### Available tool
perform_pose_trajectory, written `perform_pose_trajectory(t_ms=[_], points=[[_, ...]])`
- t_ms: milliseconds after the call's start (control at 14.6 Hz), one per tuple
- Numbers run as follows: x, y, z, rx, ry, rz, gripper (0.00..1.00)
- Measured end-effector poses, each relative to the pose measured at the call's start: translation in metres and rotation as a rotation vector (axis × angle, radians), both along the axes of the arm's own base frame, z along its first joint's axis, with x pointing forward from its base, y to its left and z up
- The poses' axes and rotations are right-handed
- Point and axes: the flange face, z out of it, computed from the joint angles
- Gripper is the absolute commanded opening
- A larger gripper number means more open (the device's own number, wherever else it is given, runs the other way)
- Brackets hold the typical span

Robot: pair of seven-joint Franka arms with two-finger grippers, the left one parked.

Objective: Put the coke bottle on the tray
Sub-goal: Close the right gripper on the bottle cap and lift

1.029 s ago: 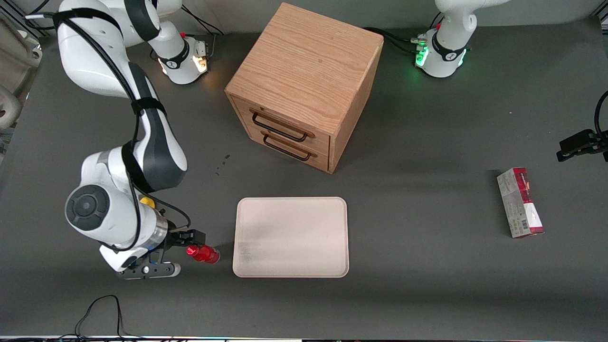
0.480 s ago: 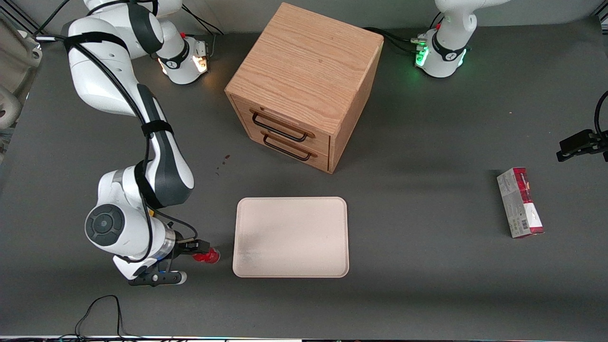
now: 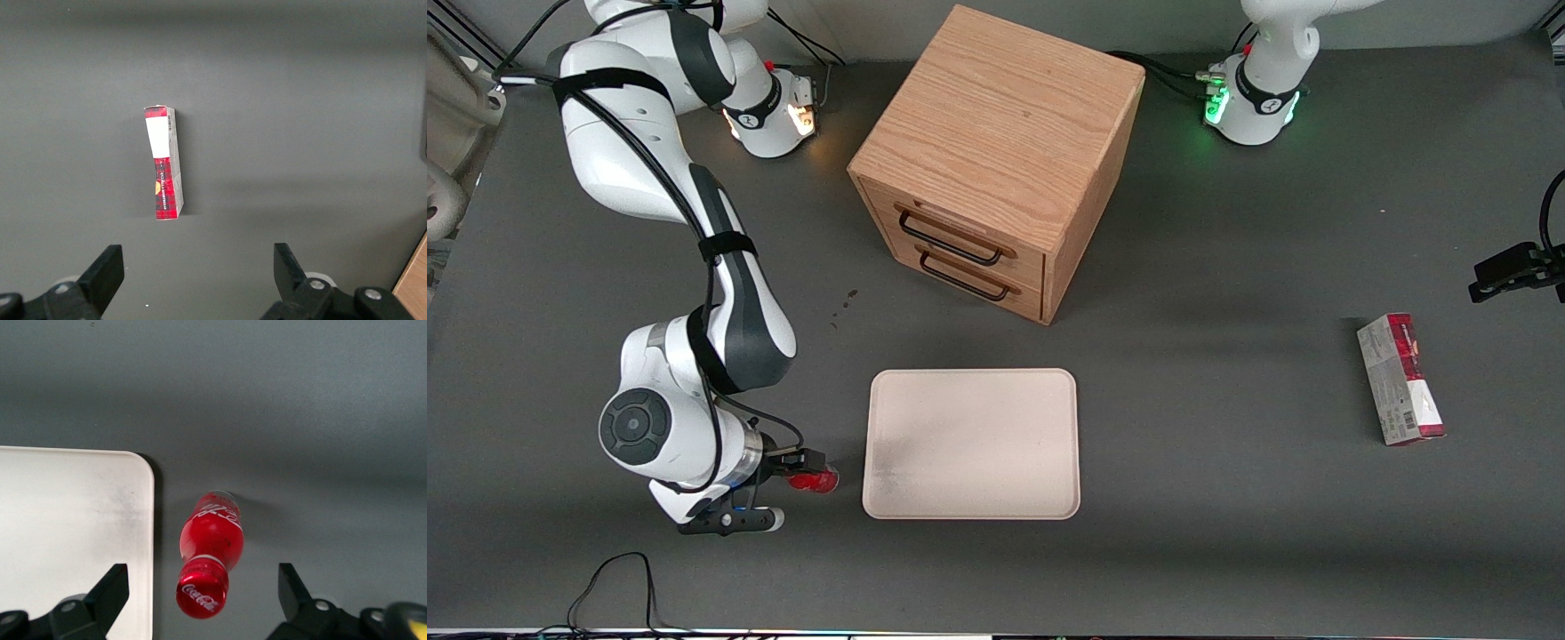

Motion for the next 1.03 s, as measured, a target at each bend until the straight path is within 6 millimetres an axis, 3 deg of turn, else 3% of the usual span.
perform_pose_trajectory(t_ms=[137, 274, 823, 1029], points=[[0.000, 0.000, 0.000, 0.000, 0.000, 0.000, 0.18], [0.000, 0.000, 0.000, 0.000, 0.000, 0.000, 0.02], [-0.005, -0.001, 0.005, -0.012, 0.054, 0.000, 0.00], [-0.013, -0.003, 0.035, -0.020, 0.091, 0.003, 0.00]])
